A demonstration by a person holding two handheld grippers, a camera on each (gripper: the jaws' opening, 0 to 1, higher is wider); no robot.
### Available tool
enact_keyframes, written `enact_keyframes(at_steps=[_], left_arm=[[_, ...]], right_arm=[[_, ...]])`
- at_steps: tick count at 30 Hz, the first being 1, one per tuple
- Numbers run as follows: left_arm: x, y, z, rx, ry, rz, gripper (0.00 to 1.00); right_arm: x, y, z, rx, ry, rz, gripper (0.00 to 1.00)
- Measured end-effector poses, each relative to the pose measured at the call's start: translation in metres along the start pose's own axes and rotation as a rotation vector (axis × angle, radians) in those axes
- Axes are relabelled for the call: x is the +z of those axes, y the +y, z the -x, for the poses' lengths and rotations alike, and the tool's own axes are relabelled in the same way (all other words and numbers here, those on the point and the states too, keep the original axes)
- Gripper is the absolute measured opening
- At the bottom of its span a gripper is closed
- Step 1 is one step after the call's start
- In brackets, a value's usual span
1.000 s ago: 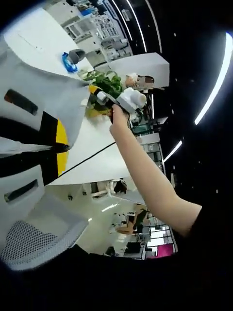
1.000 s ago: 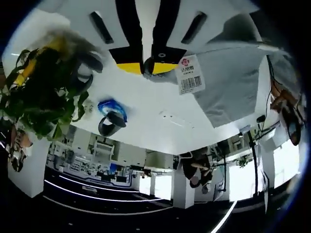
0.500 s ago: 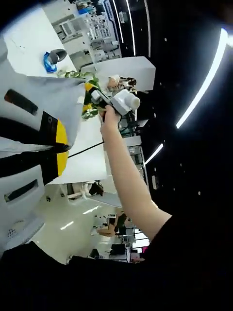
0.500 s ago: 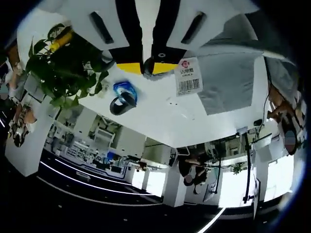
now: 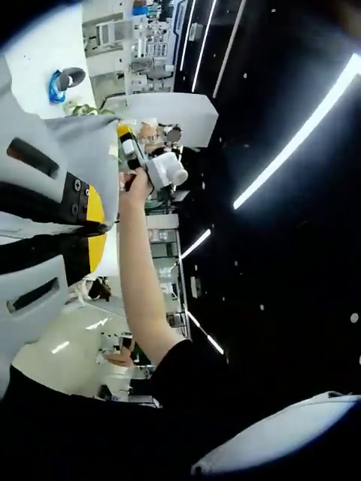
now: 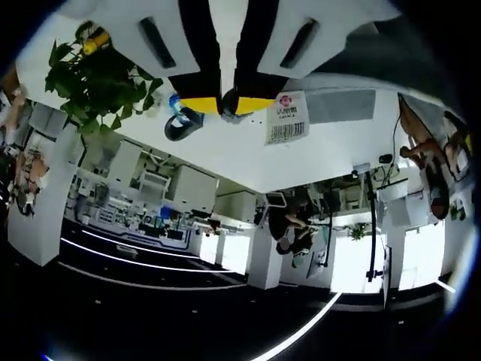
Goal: Fold the towel on the table until its edges align and the towel forms a compact rectangular stack.
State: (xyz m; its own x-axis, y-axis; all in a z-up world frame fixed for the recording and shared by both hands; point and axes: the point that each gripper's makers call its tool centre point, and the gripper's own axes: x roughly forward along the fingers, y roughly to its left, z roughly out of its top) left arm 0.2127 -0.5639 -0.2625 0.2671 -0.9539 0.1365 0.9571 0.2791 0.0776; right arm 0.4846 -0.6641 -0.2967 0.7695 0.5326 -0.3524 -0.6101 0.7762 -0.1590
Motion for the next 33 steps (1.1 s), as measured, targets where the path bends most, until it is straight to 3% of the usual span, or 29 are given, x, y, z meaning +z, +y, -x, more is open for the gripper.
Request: enact_keyframes(at_steps=[5,9,13,17,21,26,33], left_arm=[[-0.026,0.023,0.030,0.096,0.066,0.028,0.02],[-0.032,0.040,0.055,0.168,0.082,0.035,0.02],[-0.037,0.055,0.077,0.234,0.108,0.021,0.02],[-0.043,0.062,0.098,0.272,0.137,0.018,0.02],[-0.054,0.066,0.114,0.302,0.200,-0.041,0.02],[-0.063,0.070,0.130,0.334,0.226,-0.025,0.02],[-0.083,0.082,0.159,0.403,0.271,0.003,0.02]], right_arm=[[-0.022,0.009,-0.027,0.030,0.042,-0.065,0.03],[-0.021,0.023,-0.048,0.072,0.019,-0.131,0.03],[-0.019,0.033,-0.067,0.102,0.018,-0.141,0.03],[-0.014,0.048,-0.085,0.148,-0.004,-0.189,0.03],[-0.012,0.060,-0.098,0.178,-0.002,-0.197,0.03],[-0.014,0.074,-0.112,0.212,0.004,-0.209,0.03],[-0.018,0.089,-0.127,0.262,-0.014,-0.325,0.03]])
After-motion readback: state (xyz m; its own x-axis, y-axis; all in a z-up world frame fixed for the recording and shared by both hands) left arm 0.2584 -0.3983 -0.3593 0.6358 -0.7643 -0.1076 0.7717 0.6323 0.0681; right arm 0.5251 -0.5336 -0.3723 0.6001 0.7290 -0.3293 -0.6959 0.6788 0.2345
